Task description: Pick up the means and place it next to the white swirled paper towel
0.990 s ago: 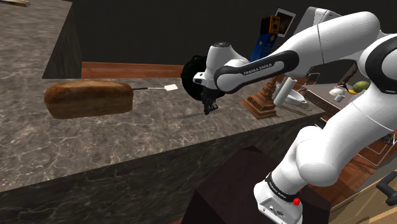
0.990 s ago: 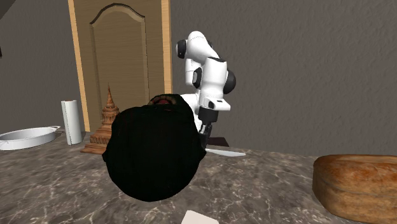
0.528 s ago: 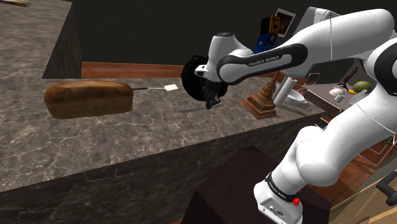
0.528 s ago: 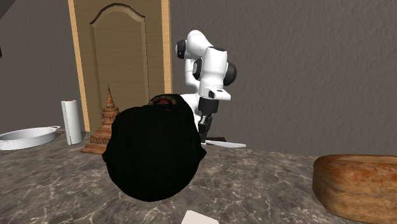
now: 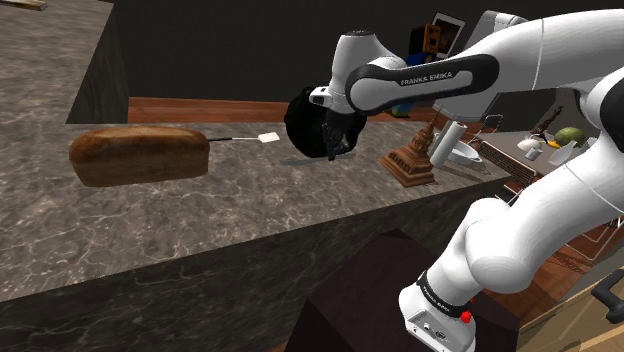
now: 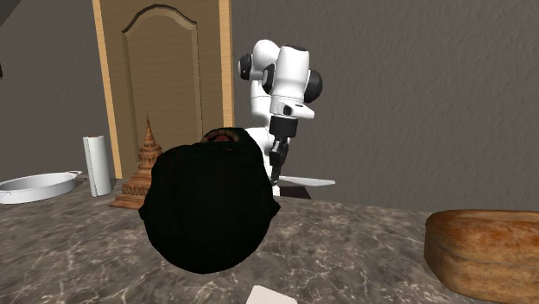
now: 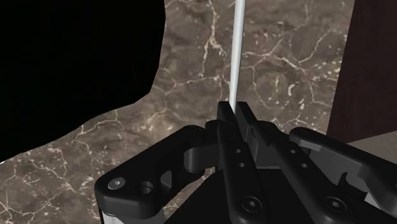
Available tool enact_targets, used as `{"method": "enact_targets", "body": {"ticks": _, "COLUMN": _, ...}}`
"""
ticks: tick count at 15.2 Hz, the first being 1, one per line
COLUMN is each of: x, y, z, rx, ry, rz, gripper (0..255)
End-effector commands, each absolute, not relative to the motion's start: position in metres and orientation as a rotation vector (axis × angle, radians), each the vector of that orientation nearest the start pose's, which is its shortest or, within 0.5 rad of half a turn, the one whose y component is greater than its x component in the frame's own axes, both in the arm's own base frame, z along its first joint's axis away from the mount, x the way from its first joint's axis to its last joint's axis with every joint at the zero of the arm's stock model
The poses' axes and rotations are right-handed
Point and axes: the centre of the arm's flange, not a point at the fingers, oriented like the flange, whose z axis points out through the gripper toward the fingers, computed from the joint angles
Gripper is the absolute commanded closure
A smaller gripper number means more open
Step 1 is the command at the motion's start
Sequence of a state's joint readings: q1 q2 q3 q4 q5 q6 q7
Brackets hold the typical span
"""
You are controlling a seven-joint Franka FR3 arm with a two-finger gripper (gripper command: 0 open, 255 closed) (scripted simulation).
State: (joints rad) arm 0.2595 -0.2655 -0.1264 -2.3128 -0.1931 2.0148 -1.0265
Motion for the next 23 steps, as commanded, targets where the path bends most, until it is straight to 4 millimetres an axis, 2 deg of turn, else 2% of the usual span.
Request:
{"method": "enact_targets", "body": {"ticks": 1, "x": 0.458, "y": 0.048, "z": 0.457, "rx": -2.635, "ry": -1.902, "rz": 0.147, "gripper": 255}}
{"method": "enact_targets", "body": {"ticks": 23, "x": 0.458, "y": 0.048, "z": 0.573, "rx": -2.635, "ry": -1.902, "rz": 0.147, "gripper": 255}}
